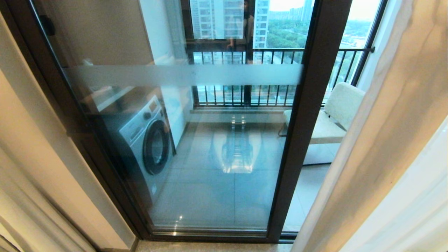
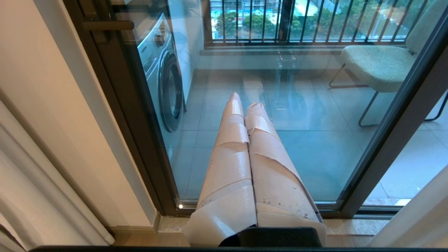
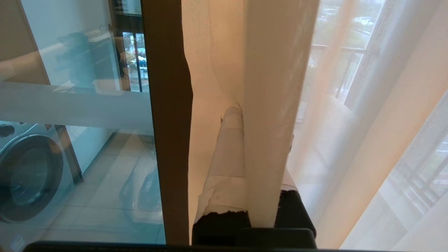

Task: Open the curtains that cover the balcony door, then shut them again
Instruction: Pull the inner curtains open on both sides

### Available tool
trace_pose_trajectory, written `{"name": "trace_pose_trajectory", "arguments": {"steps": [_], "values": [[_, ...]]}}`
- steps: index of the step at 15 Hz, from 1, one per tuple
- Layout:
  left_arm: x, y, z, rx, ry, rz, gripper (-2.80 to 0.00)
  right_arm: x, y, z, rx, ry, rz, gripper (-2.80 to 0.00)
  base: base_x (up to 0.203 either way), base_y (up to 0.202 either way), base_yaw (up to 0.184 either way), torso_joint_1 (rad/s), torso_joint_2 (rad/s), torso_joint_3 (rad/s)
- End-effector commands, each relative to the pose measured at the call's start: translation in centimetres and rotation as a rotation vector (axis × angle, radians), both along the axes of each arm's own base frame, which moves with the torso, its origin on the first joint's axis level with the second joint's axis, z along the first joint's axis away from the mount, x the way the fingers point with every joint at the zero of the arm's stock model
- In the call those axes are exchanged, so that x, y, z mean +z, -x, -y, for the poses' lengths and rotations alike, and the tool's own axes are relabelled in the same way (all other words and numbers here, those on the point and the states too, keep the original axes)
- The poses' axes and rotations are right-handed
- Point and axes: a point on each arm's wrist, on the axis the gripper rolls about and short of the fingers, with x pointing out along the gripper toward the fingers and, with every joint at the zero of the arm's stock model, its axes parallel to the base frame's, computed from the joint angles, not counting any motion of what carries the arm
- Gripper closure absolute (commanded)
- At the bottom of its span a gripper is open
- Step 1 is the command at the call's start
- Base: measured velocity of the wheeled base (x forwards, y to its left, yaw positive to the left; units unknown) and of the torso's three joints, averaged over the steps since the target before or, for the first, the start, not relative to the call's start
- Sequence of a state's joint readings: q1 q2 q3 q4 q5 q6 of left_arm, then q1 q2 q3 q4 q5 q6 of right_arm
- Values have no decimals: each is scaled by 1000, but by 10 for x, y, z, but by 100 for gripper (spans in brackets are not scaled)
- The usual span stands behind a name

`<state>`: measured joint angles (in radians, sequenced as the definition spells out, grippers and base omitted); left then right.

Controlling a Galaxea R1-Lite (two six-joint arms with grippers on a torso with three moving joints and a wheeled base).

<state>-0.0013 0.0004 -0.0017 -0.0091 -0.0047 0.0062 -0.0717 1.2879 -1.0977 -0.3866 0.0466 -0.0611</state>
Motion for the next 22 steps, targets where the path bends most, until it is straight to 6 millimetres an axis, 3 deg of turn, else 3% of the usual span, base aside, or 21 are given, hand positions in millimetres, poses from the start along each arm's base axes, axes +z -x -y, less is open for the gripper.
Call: {"name": "trace_pose_trajectory", "arguments": {"steps": [1,7,22], "values": [[0,0,0,0,0,2,0,-1,-1,0,0,2,-4,0,0,0,0,0,0,0],[0,0,0,0,0,2,0,-1,-1,0,0,2,-5,0,1,-30,6,1,0,1],[0,0,0,2,0,0,0,0,1,0,-3,0,3,0,0,-188,3,1,2,3]]}}
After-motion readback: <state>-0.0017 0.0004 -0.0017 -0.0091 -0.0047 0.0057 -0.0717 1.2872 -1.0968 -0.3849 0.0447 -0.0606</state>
